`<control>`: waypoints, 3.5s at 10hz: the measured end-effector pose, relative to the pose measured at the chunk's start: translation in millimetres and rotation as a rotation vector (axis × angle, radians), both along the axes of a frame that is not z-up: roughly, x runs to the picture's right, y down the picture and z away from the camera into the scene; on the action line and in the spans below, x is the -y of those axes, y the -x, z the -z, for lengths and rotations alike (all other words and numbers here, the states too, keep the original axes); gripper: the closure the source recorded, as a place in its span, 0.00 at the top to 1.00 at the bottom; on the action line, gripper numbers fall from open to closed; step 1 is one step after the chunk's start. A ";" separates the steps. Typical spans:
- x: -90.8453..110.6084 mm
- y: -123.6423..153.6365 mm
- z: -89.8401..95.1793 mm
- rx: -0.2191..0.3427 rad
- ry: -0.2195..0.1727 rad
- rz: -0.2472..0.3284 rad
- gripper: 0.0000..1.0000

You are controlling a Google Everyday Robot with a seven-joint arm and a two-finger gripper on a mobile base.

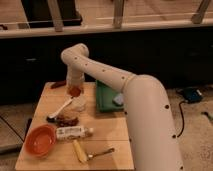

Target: Place apple in paper cup

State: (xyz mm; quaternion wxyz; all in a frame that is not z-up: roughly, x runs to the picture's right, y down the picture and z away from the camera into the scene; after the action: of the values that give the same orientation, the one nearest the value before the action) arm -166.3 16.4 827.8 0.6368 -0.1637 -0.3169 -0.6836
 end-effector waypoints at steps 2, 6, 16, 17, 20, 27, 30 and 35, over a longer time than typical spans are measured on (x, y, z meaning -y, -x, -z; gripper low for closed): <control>-0.1 0.0 -0.1 -0.001 0.000 -0.001 0.55; -0.2 -0.5 -0.4 -0.005 0.000 -0.004 0.55; -0.4 -0.9 -0.8 -0.012 0.001 -0.011 0.60; -0.1 -0.9 -0.8 -0.012 0.000 -0.012 0.64; 1.3 -1.9 -1.2 -0.011 -0.002 -0.011 0.79; 1.5 -2.3 -1.1 -0.010 -0.001 -0.009 0.79; 1.5 -2.3 -1.0 -0.010 -0.001 -0.009 0.79; 1.4 -2.3 -1.0 -0.010 -0.001 -0.009 0.79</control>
State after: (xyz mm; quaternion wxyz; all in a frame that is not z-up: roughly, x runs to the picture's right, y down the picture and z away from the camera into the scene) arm -164.1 15.0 828.8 0.6415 -0.1653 -0.3143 -0.6800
